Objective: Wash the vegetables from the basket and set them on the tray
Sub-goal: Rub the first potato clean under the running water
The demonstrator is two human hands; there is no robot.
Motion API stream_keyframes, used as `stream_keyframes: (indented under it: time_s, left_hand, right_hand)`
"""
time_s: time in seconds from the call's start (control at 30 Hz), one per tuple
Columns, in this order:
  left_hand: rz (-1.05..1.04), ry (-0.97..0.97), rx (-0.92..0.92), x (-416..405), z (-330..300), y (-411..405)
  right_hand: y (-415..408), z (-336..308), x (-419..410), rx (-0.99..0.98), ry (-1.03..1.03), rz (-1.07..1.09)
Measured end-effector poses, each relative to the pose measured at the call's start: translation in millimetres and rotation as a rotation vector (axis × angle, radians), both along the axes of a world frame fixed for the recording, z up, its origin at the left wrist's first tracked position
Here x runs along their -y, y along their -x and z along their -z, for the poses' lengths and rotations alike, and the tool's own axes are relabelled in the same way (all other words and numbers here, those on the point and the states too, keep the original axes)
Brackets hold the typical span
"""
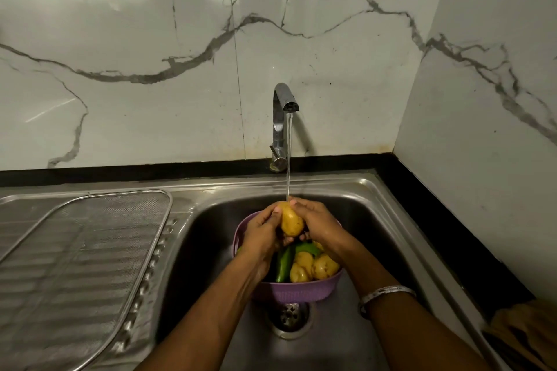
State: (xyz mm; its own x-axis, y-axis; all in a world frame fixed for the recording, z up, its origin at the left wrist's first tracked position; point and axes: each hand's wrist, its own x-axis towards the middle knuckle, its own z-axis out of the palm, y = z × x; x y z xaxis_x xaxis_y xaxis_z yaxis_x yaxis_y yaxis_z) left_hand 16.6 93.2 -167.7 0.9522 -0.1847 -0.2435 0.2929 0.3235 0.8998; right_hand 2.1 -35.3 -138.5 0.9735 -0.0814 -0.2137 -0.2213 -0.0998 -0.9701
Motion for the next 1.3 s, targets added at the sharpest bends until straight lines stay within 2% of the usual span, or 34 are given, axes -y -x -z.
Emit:
stream_keyframes:
  time_s: [0.13,0.27,0.33,0.53,0.6,0.73,0.87,1.0,1.13,1.3]
  left_hand:
    - [-0.028,0.06,-0.018,-3.9,-2.3,-0.4]
    - [0.036,0.027,0.031,-5.0,0.2,4.4]
    - [0.02,0.029,0.035,-4.4,-1.8,5.9]
    - [-0.074,0.05,0.013,-7.8,-9.5,2.0]
    - [-0.088,0.057,0.0,-7.1,-10.4,2.2]
    - [-0.076,0.088,-0.007,-7.3,-7.8,4.6]
    - [-0.04,0.09,0.001,-6.4,-7.5,7.4]
    - [-0.081,0.114,-0.036,-5.9,-12.7,5.9]
    - [-0.141,0.139,-0.066,-6.9,-15.1,3.8]
    - [-0.135,0.169,-0.09,-8.7,-15.0,4.8]
  right_hand:
    - [1.4,2.6,-0.6,-0.023,-0.207,-0.02]
    - [3.2,10.6,-13.9,0.116,-0.104,0.215]
    - [1.0,12.4,-18.9,0.123,-0.11,0.25]
    - [1.0,2.9,-3.1,-0.003,-0.275,-0.007]
    - [2.7,2.2,-3.8,0.014,-0.293,-0.009]
    - [4.1,4.7,-13.5,0.068,-0.245,0.121]
    - [0.2,7.0,-15.2,0.029,-0.253,0.274]
    - [1.2,3.0,-7.7,-0.017,-0.332,0.152]
    - [-0.9,6.0,-5.5,0.021,-0.299,0.01]
    - [1.5,9.0,-13.4,0.121,-0.231,0.02]
